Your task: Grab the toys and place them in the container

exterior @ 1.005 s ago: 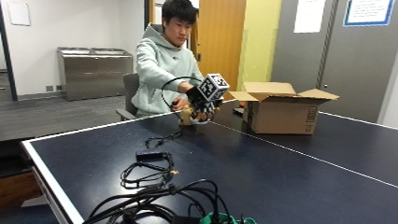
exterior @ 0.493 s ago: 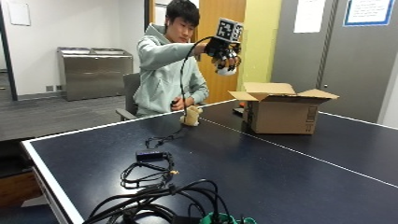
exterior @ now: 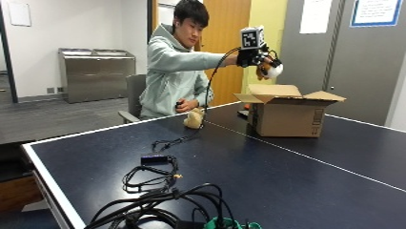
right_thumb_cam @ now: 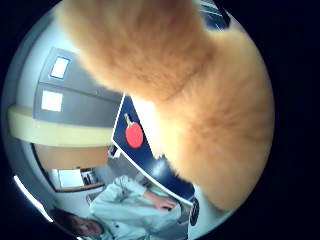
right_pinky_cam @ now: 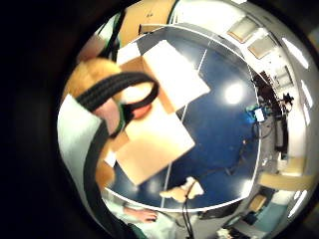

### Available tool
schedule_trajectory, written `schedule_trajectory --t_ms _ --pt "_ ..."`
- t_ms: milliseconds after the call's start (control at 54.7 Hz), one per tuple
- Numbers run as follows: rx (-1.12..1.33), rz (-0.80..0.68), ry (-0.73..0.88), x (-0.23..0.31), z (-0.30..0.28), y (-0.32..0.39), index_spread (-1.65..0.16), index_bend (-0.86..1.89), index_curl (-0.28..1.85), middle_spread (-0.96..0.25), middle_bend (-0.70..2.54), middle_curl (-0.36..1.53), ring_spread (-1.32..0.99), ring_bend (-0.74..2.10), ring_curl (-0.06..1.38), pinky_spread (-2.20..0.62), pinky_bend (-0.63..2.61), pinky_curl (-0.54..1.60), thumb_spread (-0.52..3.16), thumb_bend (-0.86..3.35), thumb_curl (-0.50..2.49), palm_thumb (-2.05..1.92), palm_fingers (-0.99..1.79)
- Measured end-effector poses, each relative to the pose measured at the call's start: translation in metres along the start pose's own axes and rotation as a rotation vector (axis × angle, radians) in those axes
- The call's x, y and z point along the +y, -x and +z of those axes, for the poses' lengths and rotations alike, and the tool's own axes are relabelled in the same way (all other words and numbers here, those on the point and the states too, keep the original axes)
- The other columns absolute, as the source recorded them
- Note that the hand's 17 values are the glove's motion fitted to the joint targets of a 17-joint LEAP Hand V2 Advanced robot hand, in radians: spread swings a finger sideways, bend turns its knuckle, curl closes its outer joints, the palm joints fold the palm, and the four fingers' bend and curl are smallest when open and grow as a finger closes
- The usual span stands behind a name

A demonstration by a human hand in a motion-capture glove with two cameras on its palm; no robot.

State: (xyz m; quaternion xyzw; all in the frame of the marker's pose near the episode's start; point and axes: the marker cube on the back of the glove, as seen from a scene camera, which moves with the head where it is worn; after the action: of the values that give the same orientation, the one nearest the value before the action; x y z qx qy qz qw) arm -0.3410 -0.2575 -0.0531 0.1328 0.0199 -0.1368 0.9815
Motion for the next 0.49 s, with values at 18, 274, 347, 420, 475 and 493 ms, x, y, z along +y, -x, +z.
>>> schedule_trajectory --t_ms 18,274,347,420,475,493 --pt "-0.022 -0.060 0.023 0.006 0.002 0.013 -0.44 0.12 1.04 -0.36 0.46 0.69 -0.37 0.87 0.50 -0.35 1.23 0.50 0.67 0.03 0.92 0.72 0.45" --pt "-0.277 -0.090 0.079 0.047 -0.020 0.030 -0.33 0.03 0.69 -0.09 0.12 0.49 -0.03 0.20 0.30 0.00 1.22 0.45 1.05 -0.06 0.59 0.09 -0.35" --pt "-0.170 0.003 0.054 0.057 -0.027 -0.004 -0.31 0.05 0.61 -0.07 0.13 0.46 0.00 0.16 0.28 0.04 1.17 0.42 1.09 -0.04 0.55 0.06 -0.31" --pt "-0.178 -0.001 0.062 0.093 -0.043 -0.009 -0.29 0.08 0.55 -0.05 0.13 0.43 0.02 0.15 0.27 0.06 1.13 0.41 1.11 -0.03 0.52 0.05 -0.28" --pt "-0.164 -0.014 0.061 0.119 -0.052 -0.020 -0.29 0.09 0.52 -0.04 0.14 0.42 0.03 0.15 0.26 0.08 1.10 0.39 1.13 -0.02 0.50 0.05 -0.26" --pt "-0.151 -0.019 0.060 0.126 -0.053 -0.026 -0.29 0.09 0.51 -0.04 0.14 0.41 0.03 0.16 0.26 0.08 1.09 0.39 1.14 -0.02 0.49 0.05 -0.25"
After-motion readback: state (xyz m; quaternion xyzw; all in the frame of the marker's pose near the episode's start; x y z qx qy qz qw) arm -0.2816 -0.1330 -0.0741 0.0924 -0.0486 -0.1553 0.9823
